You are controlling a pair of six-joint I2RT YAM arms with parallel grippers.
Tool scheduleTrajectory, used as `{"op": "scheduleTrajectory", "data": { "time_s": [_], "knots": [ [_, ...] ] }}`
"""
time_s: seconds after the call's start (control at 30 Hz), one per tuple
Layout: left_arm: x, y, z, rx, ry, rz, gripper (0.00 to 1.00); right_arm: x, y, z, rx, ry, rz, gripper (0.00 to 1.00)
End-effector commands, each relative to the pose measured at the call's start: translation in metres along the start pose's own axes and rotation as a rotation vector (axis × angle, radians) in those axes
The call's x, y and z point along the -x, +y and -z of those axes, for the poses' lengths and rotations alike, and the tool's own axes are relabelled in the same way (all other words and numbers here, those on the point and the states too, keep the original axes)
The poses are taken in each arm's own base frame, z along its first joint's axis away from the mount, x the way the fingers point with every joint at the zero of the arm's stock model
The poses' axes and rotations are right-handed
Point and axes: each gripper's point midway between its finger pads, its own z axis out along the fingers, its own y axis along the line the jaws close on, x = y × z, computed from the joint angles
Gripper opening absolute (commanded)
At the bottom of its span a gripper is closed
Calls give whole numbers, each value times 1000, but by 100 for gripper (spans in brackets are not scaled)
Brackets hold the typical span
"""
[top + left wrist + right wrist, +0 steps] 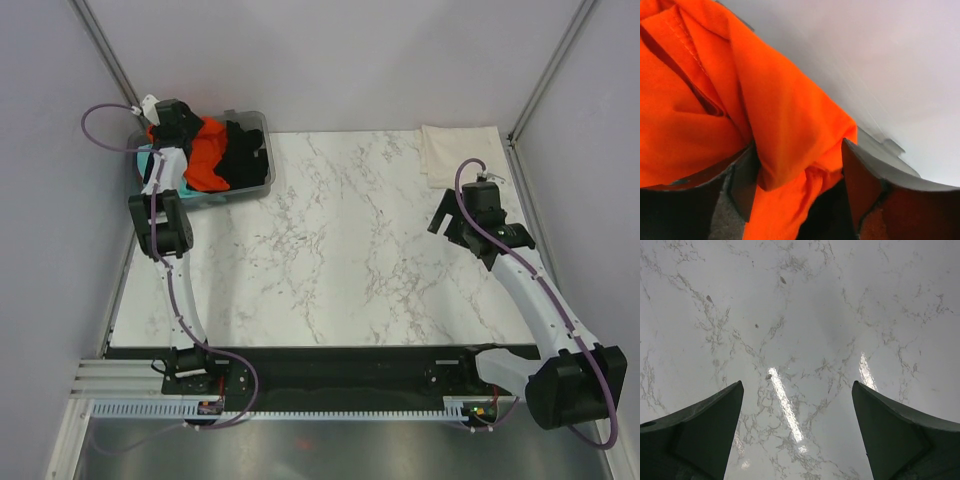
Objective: Fold and stack the t-shirts
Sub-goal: Grab the tshirt from the pile, then move the tshirt to the center of the board
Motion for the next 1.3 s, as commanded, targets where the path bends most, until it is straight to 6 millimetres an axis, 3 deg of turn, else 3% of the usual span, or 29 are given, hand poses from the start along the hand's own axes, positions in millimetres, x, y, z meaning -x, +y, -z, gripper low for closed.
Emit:
{"op": "scheduleTrajectory", "data": {
  "time_s": [0.0,0.03,0.13,0.17,0.27,0.3,0.4,0.47,0.5,0.53,0.63,0.67,0.73,0.77,0.83,0.87,0.9,0.93,0.97,1.0,1.03,1.07,1.1,1.13,1.17,1.2,1.23,1.27],
  "knots": [
    [30,-10,-13,-64,-64,167,70,23,3,4,0,-57,-19,98],
    [32,-13,-13,-81,-65,187,50,23,4,3,2,-53,-22,98],
    [35,-31,-12,-169,-50,213,29,22,4,0,-1,-42,-17,98],
    [36,-40,-7,-205,-32,221,18,22,5,-1,1,-39,-17,98],
    [54,-72,16,-320,-10,276,2,22,10,-3,23,-30,-19,98],
    [67,-87,33,-360,-13,313,2,23,13,-3,36,-29,-14,98],
    [82,-120,65,-462,-26,338,2,26,19,0,70,-36,-16,98],
    [110,-155,105,-554,-72,361,2,28,25,3,97,-43,-15,98],
    [109,-160,112,-567,-71,375,2,27,27,5,108,-41,-12,98],
    [126,-179,139,-624,-89,419,2,26,29,8,118,-46,-9,98],
    [152,-207,178,-723,-117,500,2,26,35,18,150,-62,0,98],
    [175,-222,205,-787,-148,511,2,25,37,22,158,-66,6,98],
    [197,-238,235,-854,-174,508,2,27,39,30,175,-80,-5,98],
    [219,-252,270,-925,-201,497,2,27,39,33,180,-87,-6,98],
    [235,-265,309,-1002,-214,471,2,29,40,42,195,-101,-11,98],
    [248,-272,344,-1049,-234,454,2,30,39,45,195,-104,-15,98],
    [251,-275,362,-1066,-237,428,2,32,39,50,203,-116,-23,98],
    [248,-280,379,-1088,-225,409,2,29,38,53,202,-111,-29,98],
    [248,-283,411,-1131,-206,381,2,29,38,55,209,-112,-35,98],
    [242,-285,424,-1144,-179,369,2,29,39,60,221,-115,-37,98],
    [227,-291,438,-1159,-126,356,2,25,42,63,241,-102,-37,98],
    [209,-286,438,-1152,-60,335,2,24,44,65,259,-98,-36,98],
    [193,-295,477,-1209,-8,320,2,23,46,69,278,-100,-35,98],
    [183,-294,493,-1228,15,299,2,23,47,71,287,-99,-38,98],
    [151,-286,485,-1195,95,272,2,20,50,73,311,-88,-40,98],
    [143,-282,520,-1234,106,239,2,20,51,76,325,-87,-43,98],
    [122,-276,529,-1247,174,213,3,19,53,79,339,-86,-43,98],
    [80,-261,512,-1195,280,201,4,16,54,80,348,-77,-42,98]
  ]
}}
